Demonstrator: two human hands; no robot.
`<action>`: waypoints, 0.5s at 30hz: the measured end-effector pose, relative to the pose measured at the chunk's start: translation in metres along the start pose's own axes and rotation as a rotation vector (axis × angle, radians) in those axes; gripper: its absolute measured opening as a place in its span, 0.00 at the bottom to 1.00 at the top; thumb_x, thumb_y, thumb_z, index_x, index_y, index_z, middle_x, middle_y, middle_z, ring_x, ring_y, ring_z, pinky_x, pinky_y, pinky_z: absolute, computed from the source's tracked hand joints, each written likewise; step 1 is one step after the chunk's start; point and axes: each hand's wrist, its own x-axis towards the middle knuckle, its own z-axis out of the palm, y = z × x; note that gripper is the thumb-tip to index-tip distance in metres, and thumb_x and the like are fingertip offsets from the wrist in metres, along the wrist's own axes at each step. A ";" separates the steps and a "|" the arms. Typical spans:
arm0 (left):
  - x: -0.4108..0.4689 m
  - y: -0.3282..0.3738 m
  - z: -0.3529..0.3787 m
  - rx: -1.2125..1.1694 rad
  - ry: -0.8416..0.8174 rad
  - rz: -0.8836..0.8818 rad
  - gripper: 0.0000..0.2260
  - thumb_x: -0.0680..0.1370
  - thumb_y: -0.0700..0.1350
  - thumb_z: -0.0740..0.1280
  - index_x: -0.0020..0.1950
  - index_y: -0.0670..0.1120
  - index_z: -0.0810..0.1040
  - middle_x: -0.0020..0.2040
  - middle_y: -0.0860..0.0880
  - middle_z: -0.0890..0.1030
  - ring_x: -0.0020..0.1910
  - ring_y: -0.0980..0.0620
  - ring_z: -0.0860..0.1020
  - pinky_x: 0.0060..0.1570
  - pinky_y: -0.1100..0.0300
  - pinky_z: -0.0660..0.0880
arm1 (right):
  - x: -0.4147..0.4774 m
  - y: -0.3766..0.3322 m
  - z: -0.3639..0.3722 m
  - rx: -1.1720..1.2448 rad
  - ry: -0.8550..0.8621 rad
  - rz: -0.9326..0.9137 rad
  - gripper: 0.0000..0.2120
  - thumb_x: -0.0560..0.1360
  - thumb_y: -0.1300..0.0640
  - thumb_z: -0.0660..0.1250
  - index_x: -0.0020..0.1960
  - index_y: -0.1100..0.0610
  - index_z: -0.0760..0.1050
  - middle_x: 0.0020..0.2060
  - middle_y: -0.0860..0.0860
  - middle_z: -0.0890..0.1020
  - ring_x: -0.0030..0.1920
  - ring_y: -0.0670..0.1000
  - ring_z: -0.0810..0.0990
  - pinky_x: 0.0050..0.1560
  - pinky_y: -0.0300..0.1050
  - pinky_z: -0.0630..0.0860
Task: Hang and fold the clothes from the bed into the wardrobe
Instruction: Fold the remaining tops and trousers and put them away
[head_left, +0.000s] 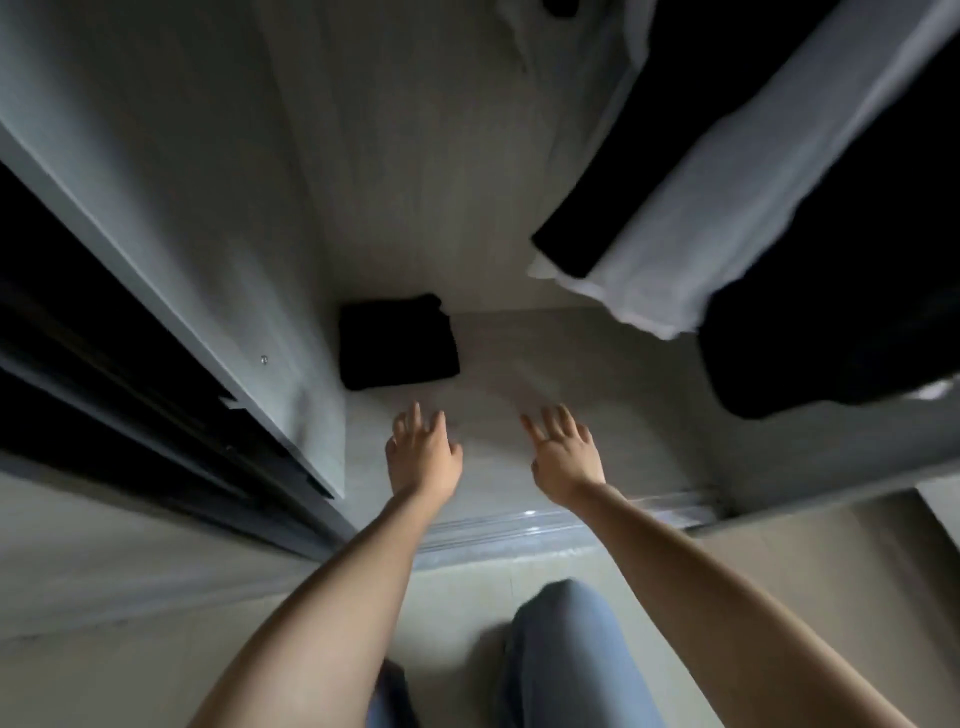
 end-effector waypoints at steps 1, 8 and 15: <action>-0.026 0.015 -0.021 0.009 -0.046 0.027 0.18 0.79 0.46 0.58 0.69 0.47 0.70 0.76 0.44 0.56 0.73 0.44 0.56 0.66 0.55 0.62 | -0.038 0.004 -0.020 0.006 -0.025 0.037 0.32 0.77 0.57 0.57 0.77 0.51 0.47 0.76 0.55 0.50 0.76 0.57 0.46 0.73 0.49 0.51; -0.136 0.088 -0.117 0.122 -0.242 0.345 0.14 0.79 0.47 0.58 0.58 0.49 0.80 0.72 0.50 0.67 0.71 0.49 0.60 0.63 0.59 0.63 | -0.235 0.034 -0.123 0.180 0.076 0.367 0.27 0.77 0.58 0.56 0.76 0.53 0.55 0.76 0.55 0.50 0.76 0.55 0.48 0.73 0.48 0.51; -0.230 0.202 -0.194 0.273 -0.348 0.868 0.11 0.80 0.47 0.57 0.51 0.45 0.77 0.59 0.46 0.77 0.59 0.45 0.73 0.53 0.57 0.69 | -0.426 0.056 -0.196 0.255 0.299 0.821 0.25 0.76 0.59 0.59 0.73 0.56 0.63 0.75 0.59 0.55 0.75 0.58 0.50 0.71 0.51 0.56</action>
